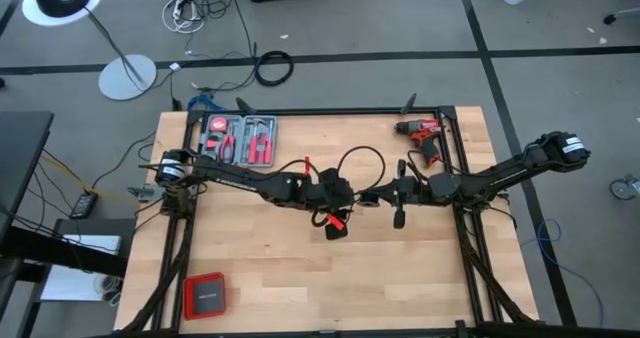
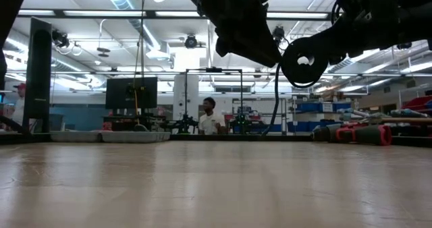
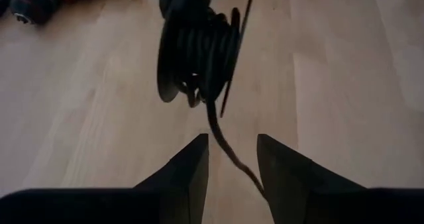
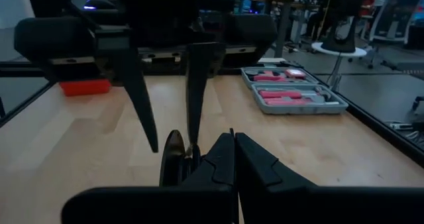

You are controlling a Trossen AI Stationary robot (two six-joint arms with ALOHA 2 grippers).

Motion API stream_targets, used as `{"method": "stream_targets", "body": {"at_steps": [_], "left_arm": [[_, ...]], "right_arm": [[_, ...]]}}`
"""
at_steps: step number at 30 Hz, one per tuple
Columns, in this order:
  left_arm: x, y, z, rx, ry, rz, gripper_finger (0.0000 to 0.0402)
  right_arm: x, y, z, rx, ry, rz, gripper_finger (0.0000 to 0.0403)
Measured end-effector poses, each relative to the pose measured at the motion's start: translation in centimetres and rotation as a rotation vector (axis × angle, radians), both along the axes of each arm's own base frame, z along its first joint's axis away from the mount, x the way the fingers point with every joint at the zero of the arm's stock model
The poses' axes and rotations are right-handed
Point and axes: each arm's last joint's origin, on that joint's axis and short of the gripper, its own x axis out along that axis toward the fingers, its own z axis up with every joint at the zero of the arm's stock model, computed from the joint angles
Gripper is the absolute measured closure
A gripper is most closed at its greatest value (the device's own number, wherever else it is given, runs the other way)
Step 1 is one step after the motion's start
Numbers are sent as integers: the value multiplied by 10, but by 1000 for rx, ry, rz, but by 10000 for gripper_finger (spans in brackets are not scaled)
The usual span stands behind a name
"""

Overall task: Coil cords
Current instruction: Coil the black wire on the spool

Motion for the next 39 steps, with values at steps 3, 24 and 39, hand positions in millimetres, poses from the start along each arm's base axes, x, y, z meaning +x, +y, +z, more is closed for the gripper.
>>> {"method": "stream_targets", "body": {"at_steps": [3,24,39], "left_arm": [[0,0,0,0,-2,-6,270],[4,5,3,17,-45,-12,270],[3,7,2,46,-27,-9,270]], "right_arm": [[0,-2,0,0,0,-10,402],[2,-5,5,12,-49,3,403],[2,-5,5,23,-54,19,403]]}}
